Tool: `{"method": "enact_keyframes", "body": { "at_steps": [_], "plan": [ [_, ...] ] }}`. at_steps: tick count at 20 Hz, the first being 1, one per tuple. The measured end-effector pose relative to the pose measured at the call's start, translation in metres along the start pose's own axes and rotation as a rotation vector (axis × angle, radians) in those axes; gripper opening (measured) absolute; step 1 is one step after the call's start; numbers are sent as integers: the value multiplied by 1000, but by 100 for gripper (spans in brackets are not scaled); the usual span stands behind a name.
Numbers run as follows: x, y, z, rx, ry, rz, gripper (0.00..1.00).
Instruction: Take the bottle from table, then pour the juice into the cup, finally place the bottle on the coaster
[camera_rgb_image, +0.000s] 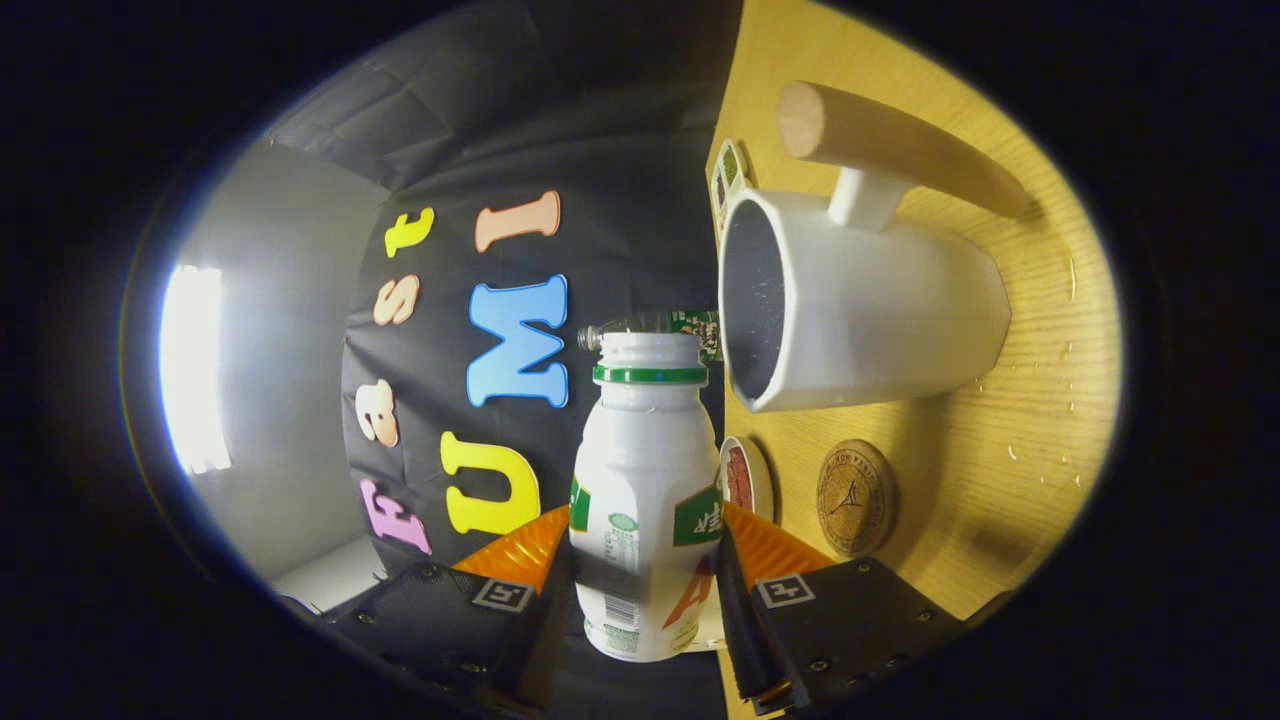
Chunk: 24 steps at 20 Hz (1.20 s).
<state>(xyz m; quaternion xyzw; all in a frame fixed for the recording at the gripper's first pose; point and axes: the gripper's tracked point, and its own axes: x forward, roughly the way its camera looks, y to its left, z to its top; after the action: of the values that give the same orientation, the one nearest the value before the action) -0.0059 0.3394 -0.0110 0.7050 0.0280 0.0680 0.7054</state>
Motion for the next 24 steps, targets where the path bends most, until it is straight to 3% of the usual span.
{"method": "enact_keyframes", "body": {
  "at_steps": [4,9,17,24],
  "plan": [
    [-1,0,-7,-81,22,-3,66],
    [-1,-1,-15,-362,39,-50,66],
    [-2,-1,-21,-583,49,-78,66],
    [-2,1,-21,-939,20,-99,67]
  ]
}}
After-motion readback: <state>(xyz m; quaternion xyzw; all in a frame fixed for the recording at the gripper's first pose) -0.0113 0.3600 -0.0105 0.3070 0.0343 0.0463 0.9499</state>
